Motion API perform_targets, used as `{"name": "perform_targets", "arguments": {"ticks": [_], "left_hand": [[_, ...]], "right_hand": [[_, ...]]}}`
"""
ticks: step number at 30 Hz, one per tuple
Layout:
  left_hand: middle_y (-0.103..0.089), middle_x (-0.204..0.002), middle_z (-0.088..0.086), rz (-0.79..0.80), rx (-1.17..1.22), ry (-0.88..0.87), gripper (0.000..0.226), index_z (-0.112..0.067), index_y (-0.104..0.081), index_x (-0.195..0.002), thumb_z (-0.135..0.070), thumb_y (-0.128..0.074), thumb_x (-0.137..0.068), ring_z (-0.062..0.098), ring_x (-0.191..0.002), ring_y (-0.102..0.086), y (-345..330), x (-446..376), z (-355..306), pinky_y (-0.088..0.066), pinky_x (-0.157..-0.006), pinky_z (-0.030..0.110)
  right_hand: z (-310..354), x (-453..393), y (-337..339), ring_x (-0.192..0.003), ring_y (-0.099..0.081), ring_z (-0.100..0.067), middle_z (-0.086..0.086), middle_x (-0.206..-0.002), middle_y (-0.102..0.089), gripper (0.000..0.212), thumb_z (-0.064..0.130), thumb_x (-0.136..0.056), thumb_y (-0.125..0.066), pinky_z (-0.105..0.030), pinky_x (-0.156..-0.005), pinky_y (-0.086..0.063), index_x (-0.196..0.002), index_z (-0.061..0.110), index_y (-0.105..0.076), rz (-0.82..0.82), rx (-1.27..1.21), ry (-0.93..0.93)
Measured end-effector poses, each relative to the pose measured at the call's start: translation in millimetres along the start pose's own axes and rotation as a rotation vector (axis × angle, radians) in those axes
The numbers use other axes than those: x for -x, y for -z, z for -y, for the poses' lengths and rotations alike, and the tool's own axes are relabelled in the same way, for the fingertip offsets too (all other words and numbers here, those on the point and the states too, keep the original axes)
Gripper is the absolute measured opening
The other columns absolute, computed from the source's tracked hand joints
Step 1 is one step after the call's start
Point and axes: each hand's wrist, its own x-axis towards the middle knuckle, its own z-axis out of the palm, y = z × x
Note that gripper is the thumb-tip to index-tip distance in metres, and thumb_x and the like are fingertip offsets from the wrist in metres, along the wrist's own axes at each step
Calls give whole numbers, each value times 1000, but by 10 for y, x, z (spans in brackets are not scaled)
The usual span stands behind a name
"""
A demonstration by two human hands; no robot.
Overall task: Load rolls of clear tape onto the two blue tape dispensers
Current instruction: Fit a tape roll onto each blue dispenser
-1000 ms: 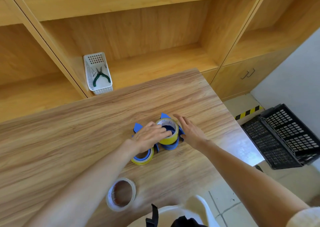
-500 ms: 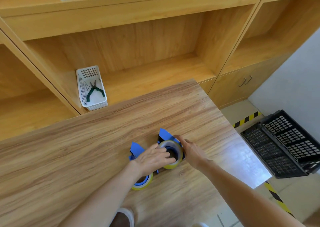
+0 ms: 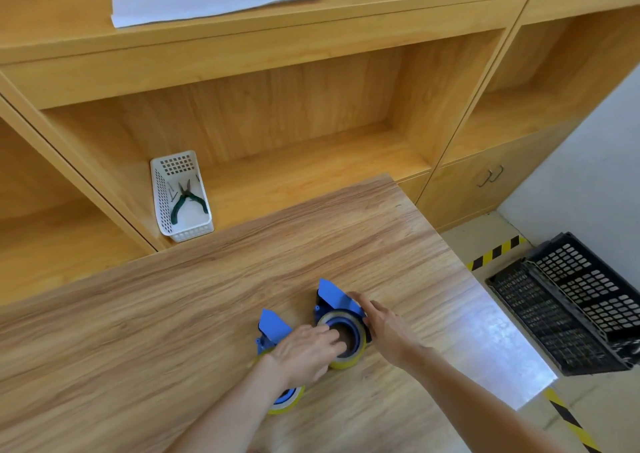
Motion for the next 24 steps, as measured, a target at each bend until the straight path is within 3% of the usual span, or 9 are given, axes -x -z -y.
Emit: {"name": "perform_targets", "arguments": {"ticks": [4, 8, 12, 15, 18, 21, 24], "left_hand": [[-56, -100, 13, 3, -4, 21, 11, -5, -55, -100, -8, -46, -94, 30, -97, -50, 4, 10, -26, -35, -70, 36], [-61, -94, 2, -80, -54, -7, 11, -15, -59, -97, -21, -51, -93, 23, -94, -58, -103, 101, 66, -49, -91, 36], [-62, -108, -12, -192, 8, 132, 26, -30, -57, -114, -38, -43, -94, 11, -107, -57, -187, 321, 194, -48, -98, 32], [-51, -141, -7, -96, 15, 214, 49, -29, -40, -143, -46, -35, -97, 18, -139, -36, -132, 358, 163, -21, -118, 40], [-35, -156, 5, 86, 37, 299, 58, -17, -34, -149, -50, -30, -101, 23, -150, -7, -83, 295, -31, 10, -119, 45], [-22, -161, 7, 141, 53, 367, 60, -11, -30, -150, -48, -25, -103, 26, -150, 3, -109, 275, -139, 14, -117, 46], [-7, -164, 5, 203, 75, 382, 61, -12, -18, -154, -45, -25, -103, 25, -150, 10, -120, 312, -192, 13, -118, 48]], "right_hand": [[7, 12, -22, -101, -64, -28, 0, -126, -56, 71, 9, -94, -45, -38, -81, -50, -147, 44, -15, -2, -10, -10], [24, 24, -24, -103, -63, -29, -3, -125, -57, 66, 10, -96, -43, -37, -81, -50, -146, 43, -16, -4, -6, -24], [37, 41, -31, -102, -63, -30, -4, -124, -57, 58, 13, -97, -39, -36, -78, -48, -144, 41, -20, 3, -12, -56], [76, 35, -36, -105, -63, -29, -4, -124, -58, 54, 16, -98, -40, -36, -81, -49, -144, 39, -22, 6, -9, -78], [110, 29, -58, -101, -64, -26, -4, -119, -61, 59, 12, -95, -44, -29, -75, -45, -146, 33, -25, -12, 13, -100], [136, 34, -84, -91, -63, -23, -4, -113, -64, 61, 10, -93, -46, -29, -75, -47, -146, 31, -26, -9, 23, -141], [178, 41, -130, -93, -66, -23, -3, -108, -68, 60, 9, -92, -45, -29, -75, -49, -145, 30, -27, -11, 3, -160]]}}
